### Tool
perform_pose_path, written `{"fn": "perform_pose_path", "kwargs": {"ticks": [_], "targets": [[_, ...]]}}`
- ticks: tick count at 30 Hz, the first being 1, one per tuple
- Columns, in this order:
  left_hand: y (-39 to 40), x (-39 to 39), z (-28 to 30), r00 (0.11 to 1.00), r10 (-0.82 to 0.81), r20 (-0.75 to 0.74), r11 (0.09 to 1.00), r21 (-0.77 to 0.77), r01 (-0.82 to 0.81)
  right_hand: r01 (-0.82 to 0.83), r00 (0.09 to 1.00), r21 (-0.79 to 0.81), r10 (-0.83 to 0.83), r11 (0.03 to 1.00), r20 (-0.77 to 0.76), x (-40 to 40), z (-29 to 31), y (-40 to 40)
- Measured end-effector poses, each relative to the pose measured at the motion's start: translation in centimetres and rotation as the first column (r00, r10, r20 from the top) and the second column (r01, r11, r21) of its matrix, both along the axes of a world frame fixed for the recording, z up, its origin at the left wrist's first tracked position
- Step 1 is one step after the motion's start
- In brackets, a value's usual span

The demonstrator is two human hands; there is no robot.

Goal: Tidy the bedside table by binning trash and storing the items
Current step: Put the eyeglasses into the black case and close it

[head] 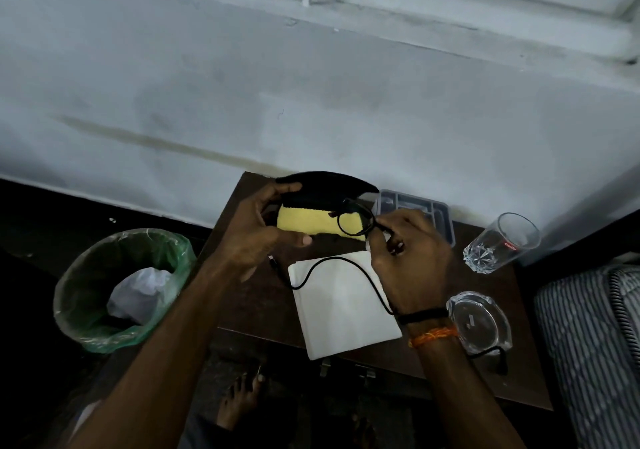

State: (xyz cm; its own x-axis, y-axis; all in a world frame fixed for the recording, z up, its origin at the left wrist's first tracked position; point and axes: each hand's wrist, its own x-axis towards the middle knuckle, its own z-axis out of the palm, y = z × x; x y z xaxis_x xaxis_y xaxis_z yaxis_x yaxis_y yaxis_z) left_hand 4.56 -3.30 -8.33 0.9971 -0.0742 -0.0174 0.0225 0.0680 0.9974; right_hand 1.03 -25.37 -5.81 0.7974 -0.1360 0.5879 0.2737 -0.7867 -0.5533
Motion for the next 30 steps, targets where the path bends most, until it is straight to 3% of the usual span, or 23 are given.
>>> {"fn": "perform_pose_path", "kwargs": {"ticks": [6,11,17,30], "targets": [[-2.2,-0.8,0.5,0.985,-0.173,0.025,0.985,0.011,0.172,-0.048,0.999,-0.143,0.045,0.988,-0.028,0.1,-0.1,0.6],[-2.8,-1.0,0.8,0.977,-0.210,0.030,0.978,0.013,0.210,-0.092,0.991,-0.274,0.062,0.957,-0.115,-0.2,-0.2,0.8],[-2.8,-1.1,0.9,0.975,-0.218,0.032,0.976,0.023,0.217,-0.107,0.984,-0.290,0.059,0.951,-0.169,-0.3,0.0,1.0],[-3.0,-1.1,0.8,0.977,-0.212,0.027,0.977,-0.033,0.213,-0.099,0.991,-0.286,0.069,0.953,-0.116,-0.3,0.0,0.8]]}}
